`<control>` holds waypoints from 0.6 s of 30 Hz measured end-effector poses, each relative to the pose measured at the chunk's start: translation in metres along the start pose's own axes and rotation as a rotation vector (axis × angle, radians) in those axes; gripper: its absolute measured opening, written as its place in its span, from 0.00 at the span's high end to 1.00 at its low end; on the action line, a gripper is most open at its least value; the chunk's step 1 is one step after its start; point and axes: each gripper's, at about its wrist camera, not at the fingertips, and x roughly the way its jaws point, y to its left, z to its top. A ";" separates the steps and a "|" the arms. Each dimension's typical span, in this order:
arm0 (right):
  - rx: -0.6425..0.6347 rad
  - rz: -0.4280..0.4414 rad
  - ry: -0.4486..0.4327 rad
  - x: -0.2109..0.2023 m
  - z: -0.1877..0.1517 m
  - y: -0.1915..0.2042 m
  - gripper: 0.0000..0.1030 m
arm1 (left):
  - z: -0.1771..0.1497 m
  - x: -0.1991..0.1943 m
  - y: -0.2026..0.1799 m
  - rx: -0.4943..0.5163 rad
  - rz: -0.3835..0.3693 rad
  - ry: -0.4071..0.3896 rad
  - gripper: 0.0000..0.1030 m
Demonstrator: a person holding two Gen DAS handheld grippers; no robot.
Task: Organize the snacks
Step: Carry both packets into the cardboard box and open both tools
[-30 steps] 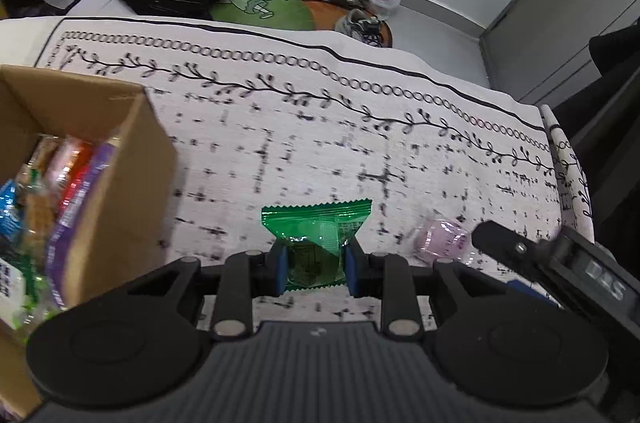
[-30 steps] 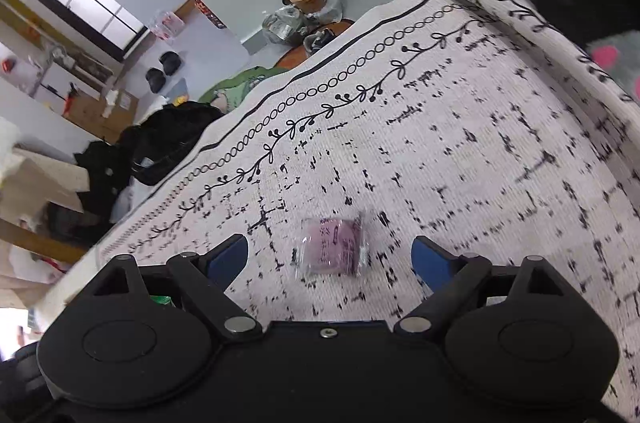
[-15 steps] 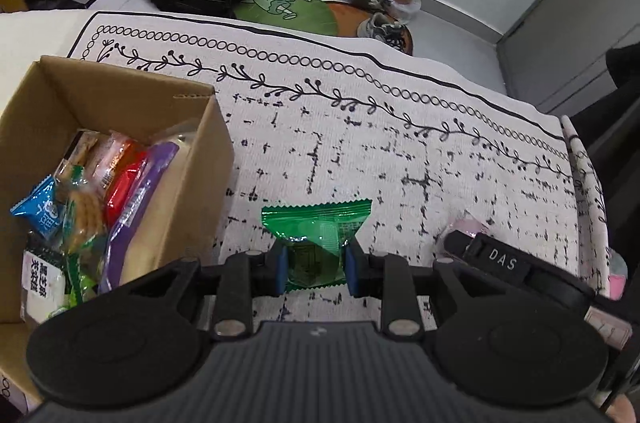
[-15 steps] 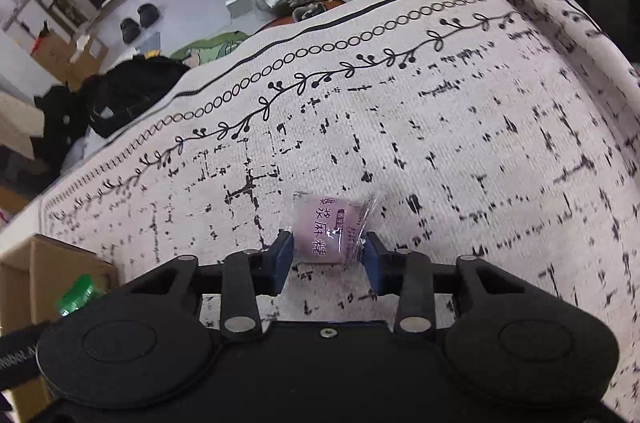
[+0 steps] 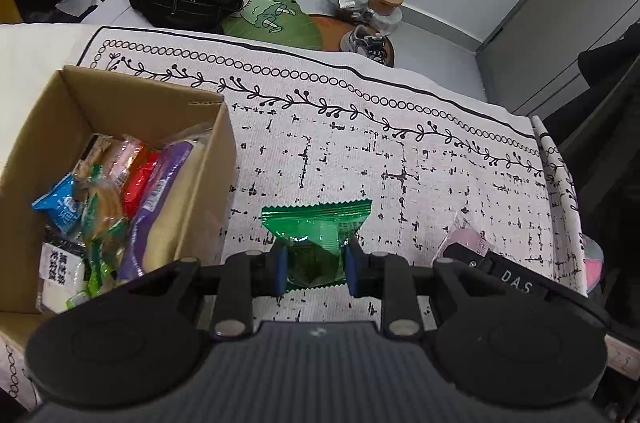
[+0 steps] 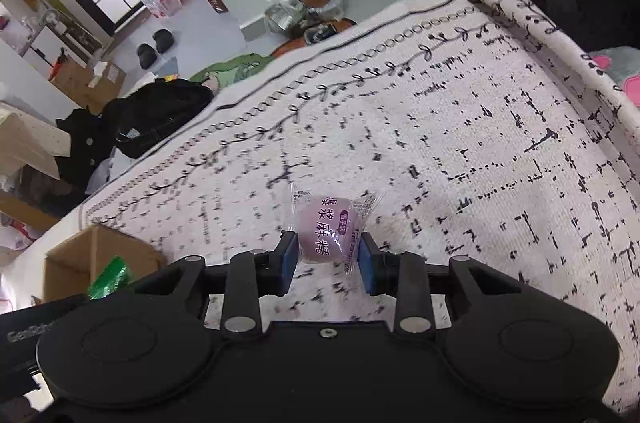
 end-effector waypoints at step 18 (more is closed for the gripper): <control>-0.099 0.071 -0.114 -0.064 -0.010 0.063 0.69 | 0.009 -0.075 0.032 0.041 -0.013 -0.102 0.74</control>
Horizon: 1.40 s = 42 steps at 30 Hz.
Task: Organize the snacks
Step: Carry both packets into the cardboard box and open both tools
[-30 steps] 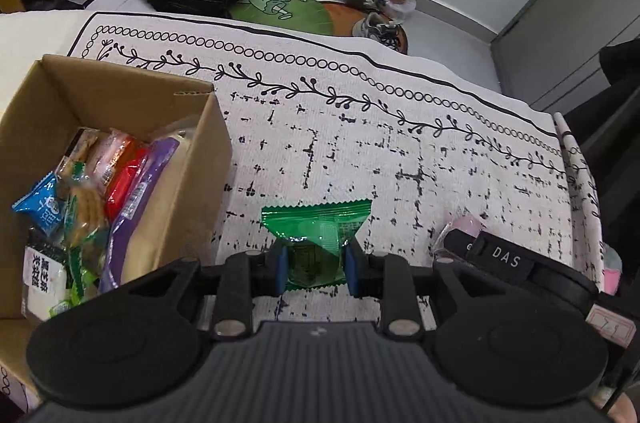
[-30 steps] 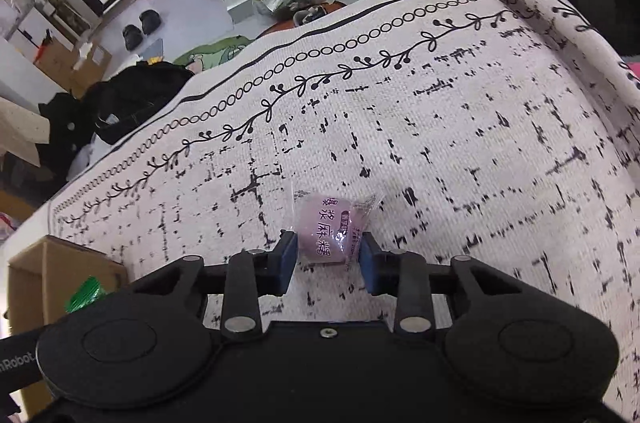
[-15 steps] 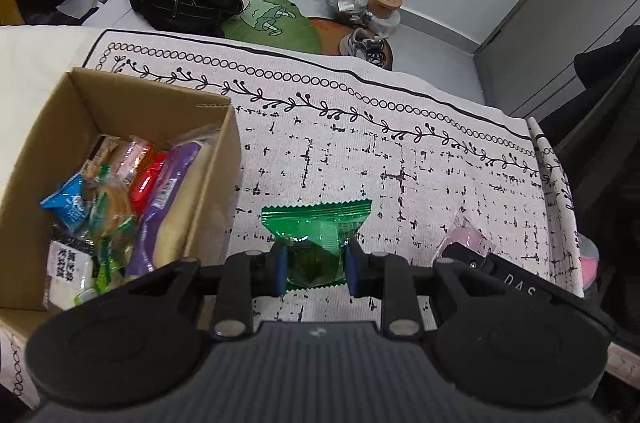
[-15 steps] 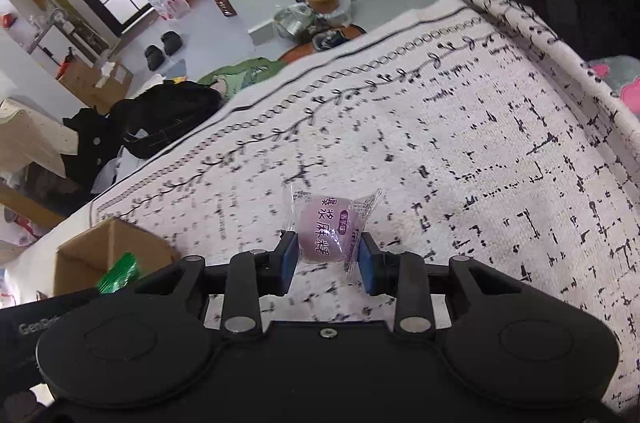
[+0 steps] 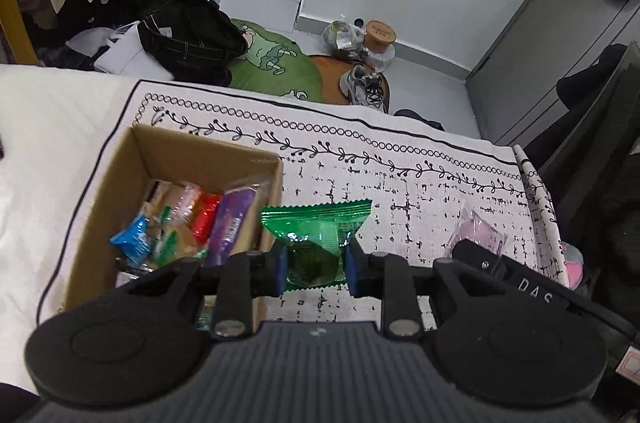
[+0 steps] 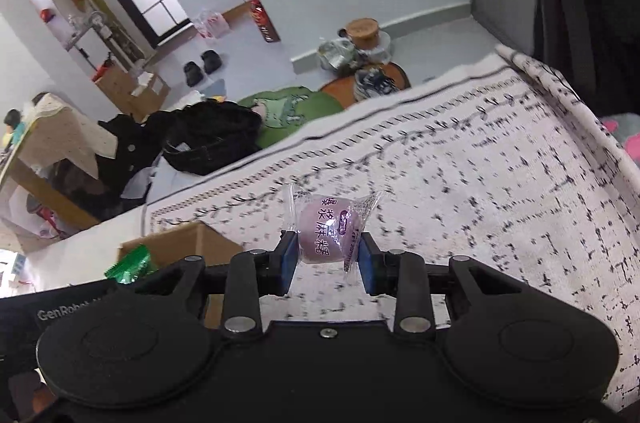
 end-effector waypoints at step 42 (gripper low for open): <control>-0.165 0.119 0.039 0.026 -0.024 0.138 0.69 | 0.026 -0.026 0.153 -0.173 0.018 0.026 0.52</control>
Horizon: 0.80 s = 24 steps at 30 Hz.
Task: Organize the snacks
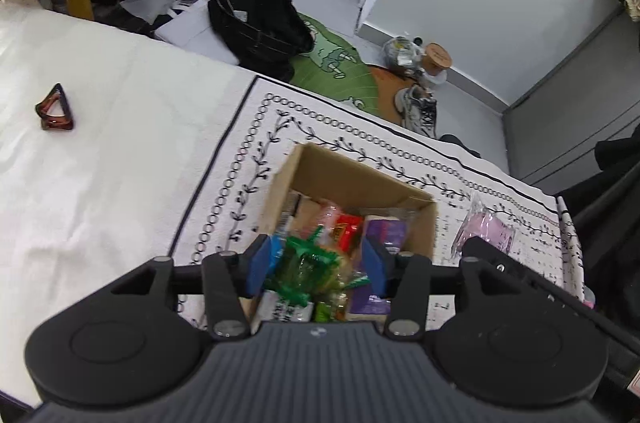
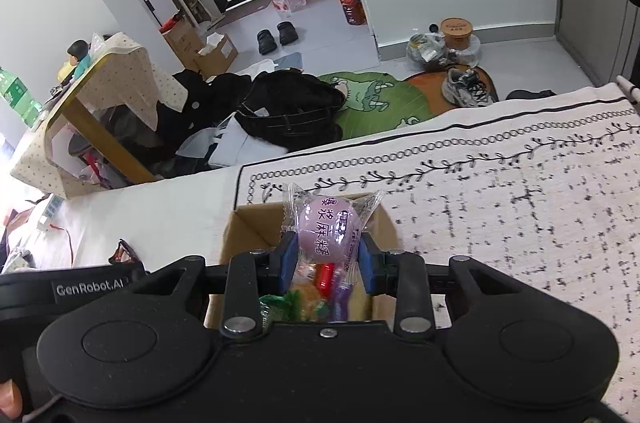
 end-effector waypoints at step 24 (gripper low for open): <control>0.021 -0.091 -0.057 -0.032 -0.009 -0.019 0.07 | -0.007 -0.010 -0.014 0.072 0.014 0.006 0.24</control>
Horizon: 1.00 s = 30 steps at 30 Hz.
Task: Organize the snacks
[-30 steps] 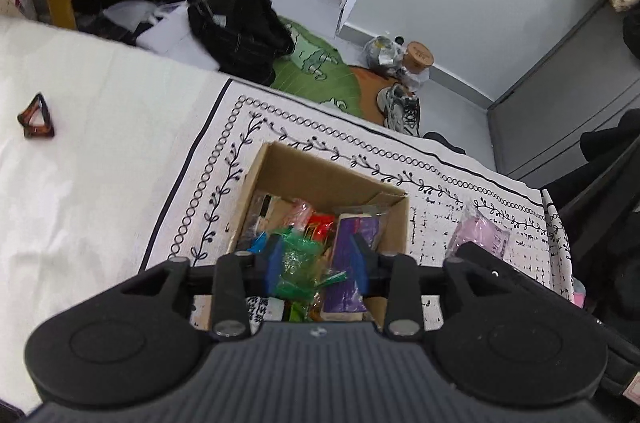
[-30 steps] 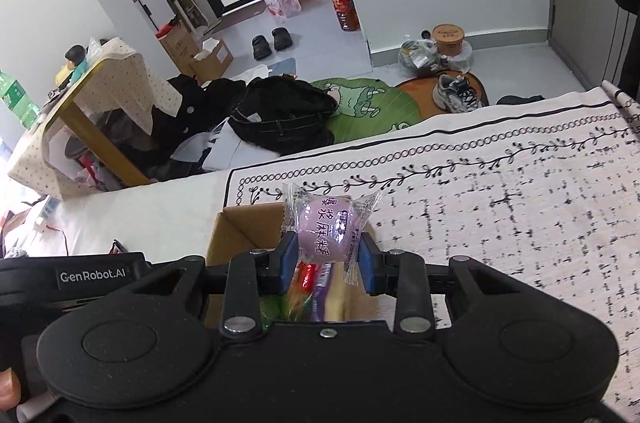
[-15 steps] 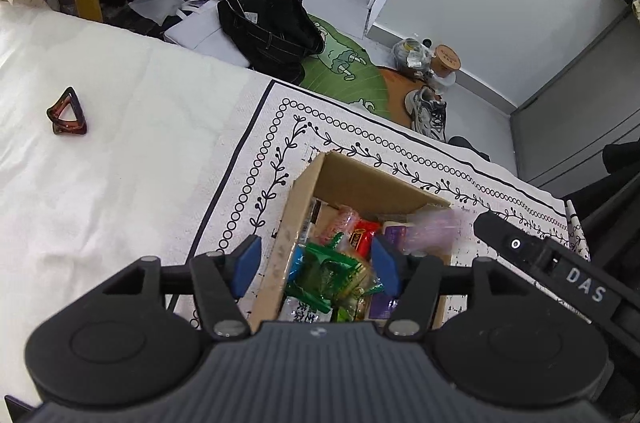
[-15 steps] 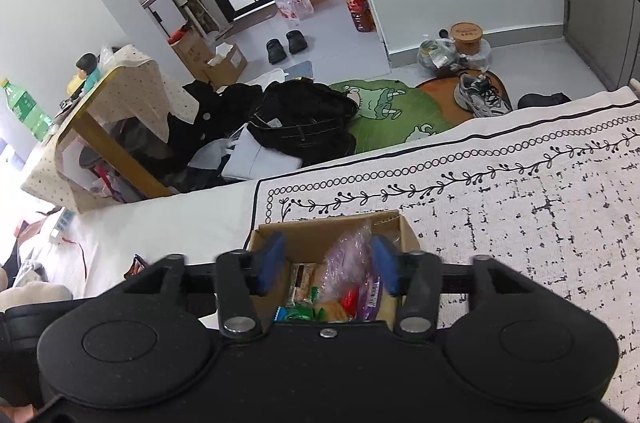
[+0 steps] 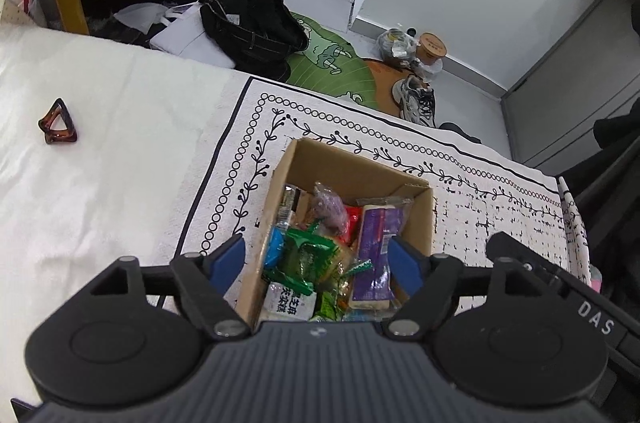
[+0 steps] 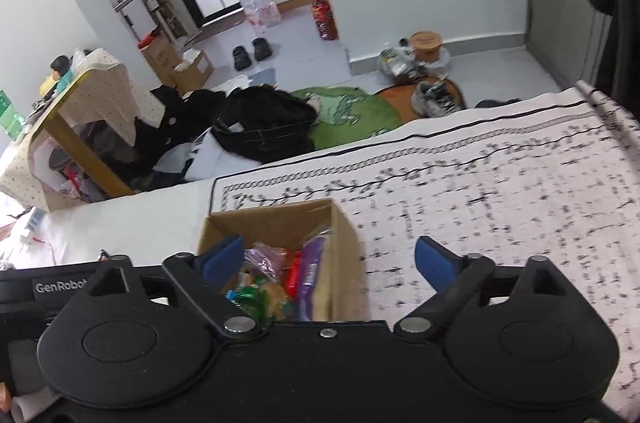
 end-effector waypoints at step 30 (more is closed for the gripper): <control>0.052 -0.082 -0.094 -0.122 -0.058 -0.075 0.00 | -0.082 -0.089 -0.051 0.253 -0.085 -0.169 0.00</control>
